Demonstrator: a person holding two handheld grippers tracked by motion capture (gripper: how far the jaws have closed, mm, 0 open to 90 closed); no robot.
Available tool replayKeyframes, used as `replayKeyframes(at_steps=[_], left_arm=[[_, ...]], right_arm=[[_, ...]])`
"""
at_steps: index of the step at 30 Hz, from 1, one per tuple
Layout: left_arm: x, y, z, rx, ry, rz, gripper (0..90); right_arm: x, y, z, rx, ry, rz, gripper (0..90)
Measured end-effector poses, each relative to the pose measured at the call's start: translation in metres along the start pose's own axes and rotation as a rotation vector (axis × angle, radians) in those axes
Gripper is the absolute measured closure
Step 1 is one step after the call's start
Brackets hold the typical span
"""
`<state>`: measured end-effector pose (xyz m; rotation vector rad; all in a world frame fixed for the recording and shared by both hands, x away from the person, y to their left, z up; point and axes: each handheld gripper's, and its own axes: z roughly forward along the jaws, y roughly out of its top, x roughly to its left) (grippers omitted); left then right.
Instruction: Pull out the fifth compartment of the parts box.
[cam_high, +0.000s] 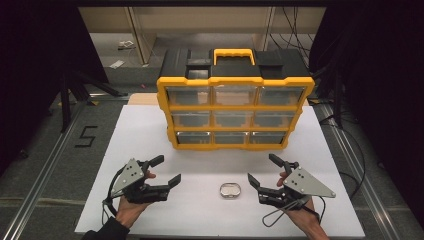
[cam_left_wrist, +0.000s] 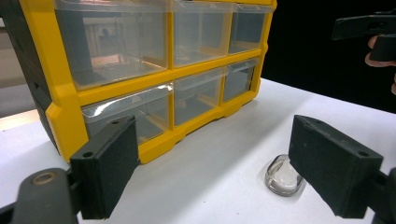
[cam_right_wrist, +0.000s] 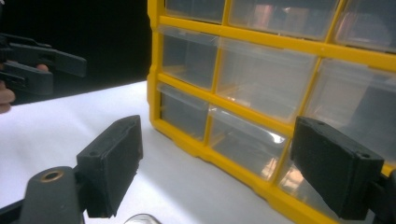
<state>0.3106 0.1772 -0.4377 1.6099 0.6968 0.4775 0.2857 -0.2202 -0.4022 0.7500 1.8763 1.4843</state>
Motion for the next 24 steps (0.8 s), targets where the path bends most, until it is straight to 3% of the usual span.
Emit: replayKeyframes(at_steps=[13,24], left_arm=[[0.0,0.0,0.001,-0.004,0.002,0.003,15.9],[-0.001,-0.001,0.001,-0.007,0.003,0.006,15.9]], right_arm=[[-0.004,0.014,0.006,-0.006,-0.045,-0.102,18.9],[-0.008,0.028,0.021,0.025,-0.064,-0.249,19.9]])
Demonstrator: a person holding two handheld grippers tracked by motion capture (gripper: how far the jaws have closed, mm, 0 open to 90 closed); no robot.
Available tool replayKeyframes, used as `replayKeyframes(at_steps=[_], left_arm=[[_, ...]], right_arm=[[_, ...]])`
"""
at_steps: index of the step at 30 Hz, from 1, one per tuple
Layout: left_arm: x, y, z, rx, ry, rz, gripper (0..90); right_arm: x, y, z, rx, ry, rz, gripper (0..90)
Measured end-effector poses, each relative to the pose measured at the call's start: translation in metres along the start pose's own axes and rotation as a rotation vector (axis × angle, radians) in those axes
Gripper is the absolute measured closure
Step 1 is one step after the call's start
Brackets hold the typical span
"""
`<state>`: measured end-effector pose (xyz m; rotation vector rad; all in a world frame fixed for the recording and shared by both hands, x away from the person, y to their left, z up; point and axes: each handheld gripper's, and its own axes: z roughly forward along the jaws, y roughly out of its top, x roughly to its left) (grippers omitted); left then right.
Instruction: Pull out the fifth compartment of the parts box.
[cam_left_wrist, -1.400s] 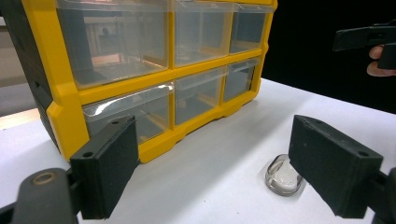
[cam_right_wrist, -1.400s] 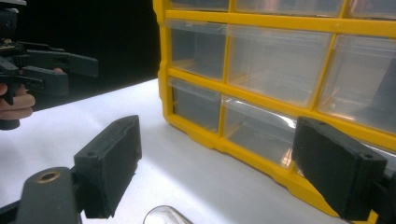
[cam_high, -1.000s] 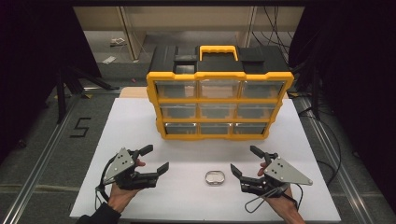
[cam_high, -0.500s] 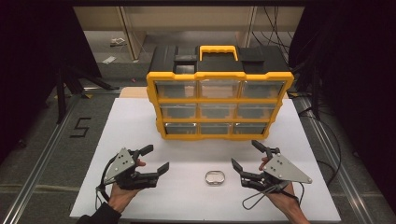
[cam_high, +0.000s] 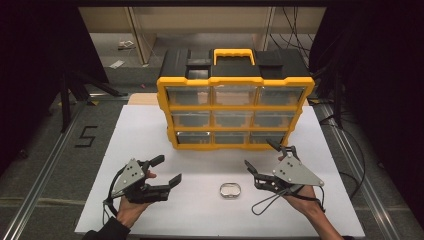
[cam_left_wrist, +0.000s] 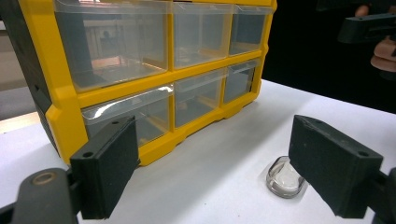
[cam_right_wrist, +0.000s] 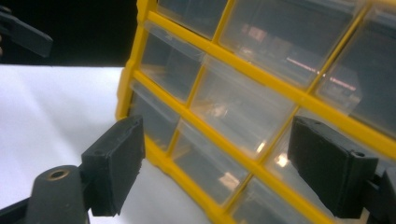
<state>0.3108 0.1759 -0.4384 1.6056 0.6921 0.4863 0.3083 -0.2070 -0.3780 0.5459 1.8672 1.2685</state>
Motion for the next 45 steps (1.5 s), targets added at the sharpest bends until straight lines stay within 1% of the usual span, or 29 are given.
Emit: replayKeyframes(at_steps=[2,9,12,14,15,16,17,23,24,26,27,30,32,36,39,45], left_arm=[[0.0,0.0,0.0,0.0,-0.001,0.0,15.9],[0.0,0.0,-0.001,-0.007,-0.001,-0.002,15.9],[0.0,0.0,-0.001,-0.008,-0.004,0.0,15.9],[0.0,0.001,-0.001,-0.012,-0.004,-0.003,15.9],[0.0,0.001,-0.001,-0.012,-0.004,-0.003,15.9],[0.0,0.001,-0.001,-0.013,-0.003,-0.004,15.9],[0.0,0.001,-0.001,-0.014,-0.005,-0.005,15.9],[0.0,0.001,-0.001,-0.015,-0.007,-0.002,15.9],[0.0,0.001,-0.001,-0.015,-0.007,-0.003,15.9],[0.0,0.001,-0.001,-0.015,-0.007,-0.004,15.9],[0.0,0.001,-0.002,-0.014,-0.007,-0.003,15.9],[0.0,0.001,-0.001,-0.014,-0.009,-0.002,15.9],[0.0,0.001,-0.001,-0.015,-0.011,-0.003,15.9],[0.0,0.001,-0.002,-0.019,-0.01,-0.003,15.9],[0.0,0.001,-0.002,-0.019,-0.01,-0.004,15.9],[-0.001,0.001,-0.002,-0.02,-0.01,-0.002,15.9]], right_arm=[[-0.001,0.003,0.003,0.005,-0.014,-0.04,20.3],[-0.004,0.009,0.018,0.038,-0.037,-0.111,21.6],[-0.004,0.013,0.026,0.053,-0.044,-0.152,21.7],[-0.004,0.016,0.032,0.062,-0.059,-0.2,22.4],[-0.004,0.016,0.032,0.062,-0.059,-0.2,22.4],[-0.003,0.018,0.036,0.065,-0.069,-0.233,22.7],[-0.003,0.018,0.036,0.065,-0.069,-0.233,22.7],[0.0,0.022,0.048,0.08,-0.121,-0.372,23.5],[0.0,0.022,0.048,0.08,-0.121,-0.372,23.5],[0.0,0.025,0.052,0.074,-0.132,-0.394,23.9],[0.0,0.025,0.052,0.074,-0.132,-0.394,23.9],[0.0,0.027,0.056,0.078,-0.154,-0.436,24.1],[0.0,0.028,0.06,0.081,-0.162,-0.449,24.3],[-0.001,0.027,0.067,0.094,-0.184,-0.487,24.7],[-0.001,0.027,0.069,0.101,-0.192,-0.499,24.9],[-0.001,0.026,0.076,0.115,-0.22,-0.562,25.8]])
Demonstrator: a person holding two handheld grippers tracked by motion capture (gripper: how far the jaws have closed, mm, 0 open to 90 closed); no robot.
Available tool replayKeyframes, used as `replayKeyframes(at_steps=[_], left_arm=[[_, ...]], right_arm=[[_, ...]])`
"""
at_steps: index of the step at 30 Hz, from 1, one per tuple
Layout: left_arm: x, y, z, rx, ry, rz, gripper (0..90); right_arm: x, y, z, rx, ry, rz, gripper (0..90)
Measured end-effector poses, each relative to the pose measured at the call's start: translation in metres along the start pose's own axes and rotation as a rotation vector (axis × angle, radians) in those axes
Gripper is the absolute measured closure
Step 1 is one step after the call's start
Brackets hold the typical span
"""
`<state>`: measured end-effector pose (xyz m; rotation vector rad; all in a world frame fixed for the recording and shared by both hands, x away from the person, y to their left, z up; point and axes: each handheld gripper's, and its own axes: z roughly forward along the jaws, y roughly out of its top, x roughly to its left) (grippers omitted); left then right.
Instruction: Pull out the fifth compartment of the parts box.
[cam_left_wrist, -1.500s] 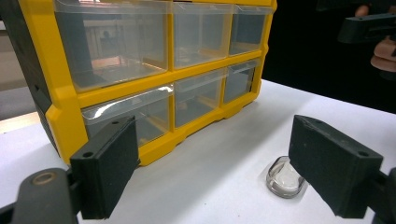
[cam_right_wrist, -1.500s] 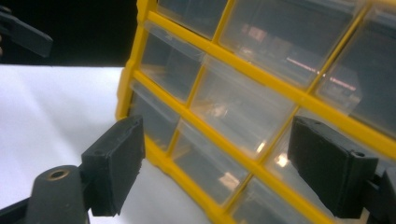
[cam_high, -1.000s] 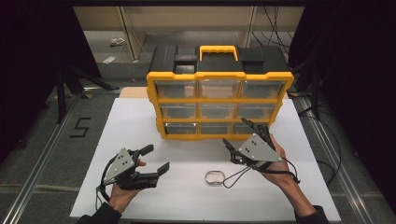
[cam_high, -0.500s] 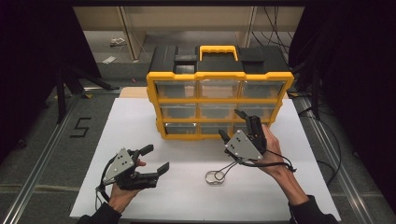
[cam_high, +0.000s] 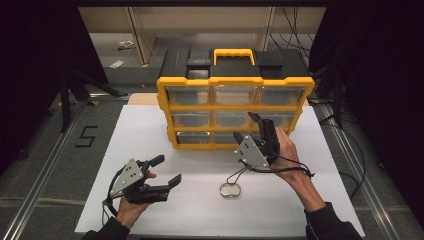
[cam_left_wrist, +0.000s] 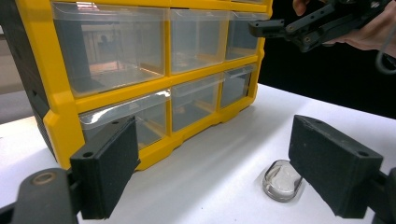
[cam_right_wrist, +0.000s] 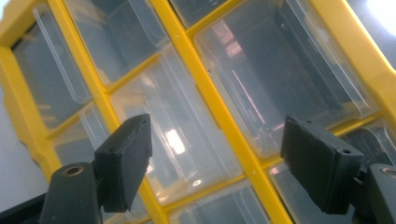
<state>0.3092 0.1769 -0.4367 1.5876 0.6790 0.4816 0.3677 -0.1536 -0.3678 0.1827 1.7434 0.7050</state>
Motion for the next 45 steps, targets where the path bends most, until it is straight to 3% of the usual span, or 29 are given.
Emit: replayKeyframes(at_steps=[15,45], left_arm=[[0.0,0.001,-0.001,-0.004,0.001,0.001,15.9],[-0.001,0.001,-0.001,-0.009,-0.007,0.001,16.0]], right_arm=[[0.01,0.002,0.019,0.027,-0.067,-0.164,30.2],[0.024,0.003,0.046,0.059,-0.149,-0.382,50.6]])
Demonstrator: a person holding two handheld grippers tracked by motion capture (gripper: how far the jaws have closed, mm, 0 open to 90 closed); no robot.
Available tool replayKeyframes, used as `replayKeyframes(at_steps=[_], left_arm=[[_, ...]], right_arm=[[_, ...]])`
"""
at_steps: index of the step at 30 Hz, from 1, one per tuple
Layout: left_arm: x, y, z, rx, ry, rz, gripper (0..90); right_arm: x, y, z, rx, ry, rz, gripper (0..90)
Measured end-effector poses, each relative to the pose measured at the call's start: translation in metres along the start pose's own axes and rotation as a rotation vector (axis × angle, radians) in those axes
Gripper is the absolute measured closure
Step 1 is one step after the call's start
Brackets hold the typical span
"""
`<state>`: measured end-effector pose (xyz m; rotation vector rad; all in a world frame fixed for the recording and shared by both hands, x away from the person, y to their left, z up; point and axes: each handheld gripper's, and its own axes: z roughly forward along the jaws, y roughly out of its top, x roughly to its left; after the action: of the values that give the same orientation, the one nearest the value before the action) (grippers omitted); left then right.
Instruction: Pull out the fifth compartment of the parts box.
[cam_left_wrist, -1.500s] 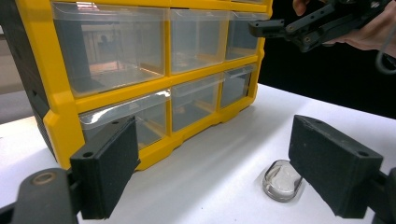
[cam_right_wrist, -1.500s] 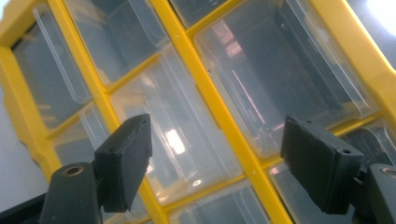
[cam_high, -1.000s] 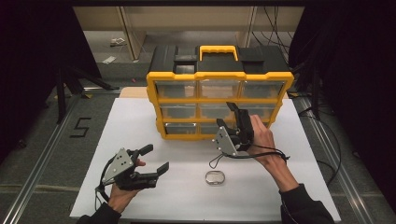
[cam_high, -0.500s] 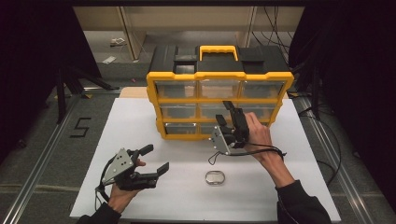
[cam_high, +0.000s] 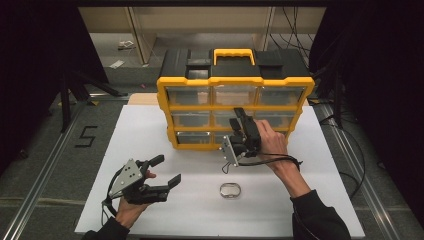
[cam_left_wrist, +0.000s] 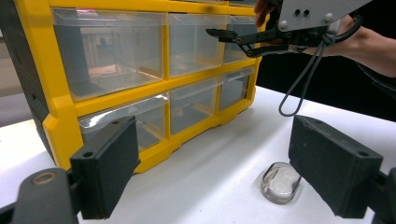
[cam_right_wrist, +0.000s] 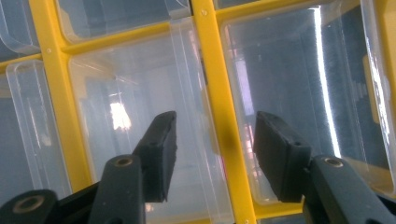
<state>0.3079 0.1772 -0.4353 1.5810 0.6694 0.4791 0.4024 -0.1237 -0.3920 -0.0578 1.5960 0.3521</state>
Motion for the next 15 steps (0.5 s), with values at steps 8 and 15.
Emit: replayKeyframes(at_steps=[8,15], left_arm=[[0.0001,0.0002,-0.0006,-0.001,0.0,0.002,16.0],[-0.0003,0.0001,-0.0005,0.0,0.002,0.004,16.1]], right_arm=[[0.0019,0.0018,0.0031,0.008,-0.021,-0.03,56.1],[0.004,0.0018,0.0063,0.021,-0.035,-0.052,60.0]])
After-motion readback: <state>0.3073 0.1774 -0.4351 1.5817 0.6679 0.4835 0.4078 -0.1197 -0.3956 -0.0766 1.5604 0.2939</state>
